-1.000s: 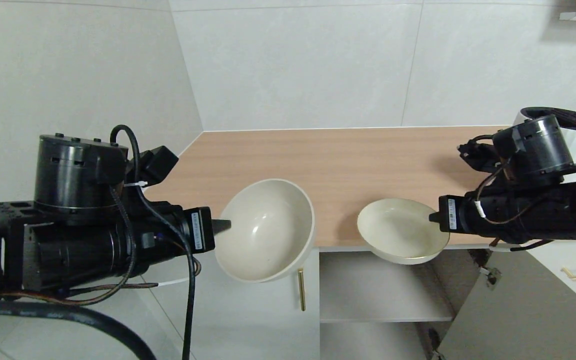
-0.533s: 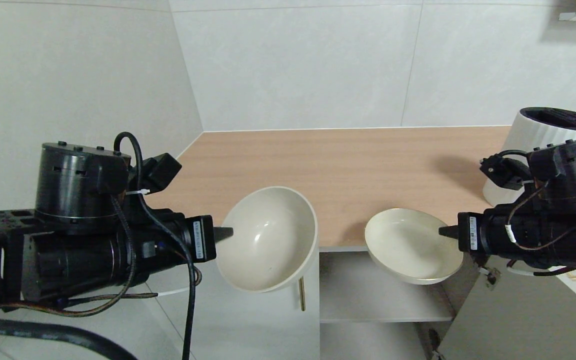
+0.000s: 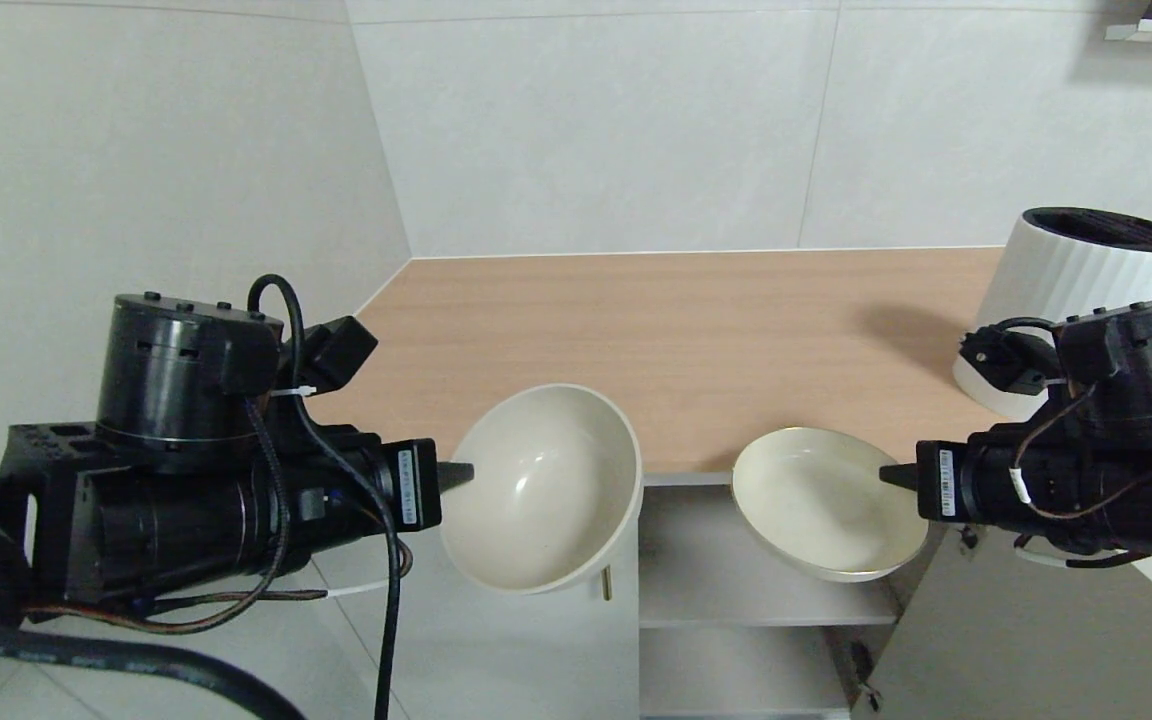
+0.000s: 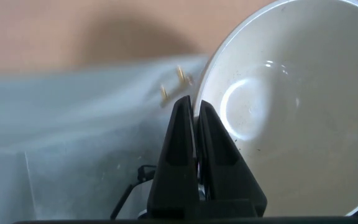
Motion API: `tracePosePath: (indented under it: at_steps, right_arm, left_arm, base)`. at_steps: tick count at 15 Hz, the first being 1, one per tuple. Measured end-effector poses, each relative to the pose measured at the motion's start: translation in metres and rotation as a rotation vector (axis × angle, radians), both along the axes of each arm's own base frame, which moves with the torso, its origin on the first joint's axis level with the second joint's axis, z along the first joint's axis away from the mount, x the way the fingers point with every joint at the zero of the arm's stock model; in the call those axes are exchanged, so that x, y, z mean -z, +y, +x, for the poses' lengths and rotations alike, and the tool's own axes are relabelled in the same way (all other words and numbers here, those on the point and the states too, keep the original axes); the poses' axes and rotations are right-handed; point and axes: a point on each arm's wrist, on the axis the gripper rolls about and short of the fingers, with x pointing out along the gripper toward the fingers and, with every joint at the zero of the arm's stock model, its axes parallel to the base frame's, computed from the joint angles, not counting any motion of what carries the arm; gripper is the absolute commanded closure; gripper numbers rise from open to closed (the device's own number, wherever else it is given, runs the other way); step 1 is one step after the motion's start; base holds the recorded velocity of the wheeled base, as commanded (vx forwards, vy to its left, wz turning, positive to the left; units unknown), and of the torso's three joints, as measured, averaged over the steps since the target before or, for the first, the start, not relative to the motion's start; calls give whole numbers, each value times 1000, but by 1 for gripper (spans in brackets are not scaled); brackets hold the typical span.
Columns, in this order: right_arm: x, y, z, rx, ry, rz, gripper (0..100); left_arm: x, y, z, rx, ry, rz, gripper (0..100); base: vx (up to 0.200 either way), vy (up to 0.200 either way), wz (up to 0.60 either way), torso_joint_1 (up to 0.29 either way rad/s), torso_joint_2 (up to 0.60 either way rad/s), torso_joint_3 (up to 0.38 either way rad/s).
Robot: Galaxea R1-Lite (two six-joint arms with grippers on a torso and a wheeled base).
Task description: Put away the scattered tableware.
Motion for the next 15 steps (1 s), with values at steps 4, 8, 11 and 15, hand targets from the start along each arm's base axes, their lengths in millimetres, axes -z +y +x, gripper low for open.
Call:
tracePosePath:
  at_steps: [4, 8, 11, 15]
  right_arm:
    - [1, 0, 0, 0, 4, -2, 100]
    - [3, 1, 1, 1, 10, -6, 100]
    - [7, 1, 4, 3, 22, -12, 100]
    - [11, 3, 7, 3, 38, -21, 100]
  left_arm:
    - [1, 0, 1, 0, 2, 2, 100]
    - [2, -1, 1, 3, 5, 5, 100]
    - [2, -1, 1, 4, 6, 5, 100]
    - [3, -2, 1, 6, 9, 7, 100]
  base:
    - [0, 0, 0, 0, 0, 0]
    - [0, 0, 0, 0, 0, 0]
    - [0, 0, 0, 0, 0, 0]
    - [0, 0, 0, 0, 0, 0]
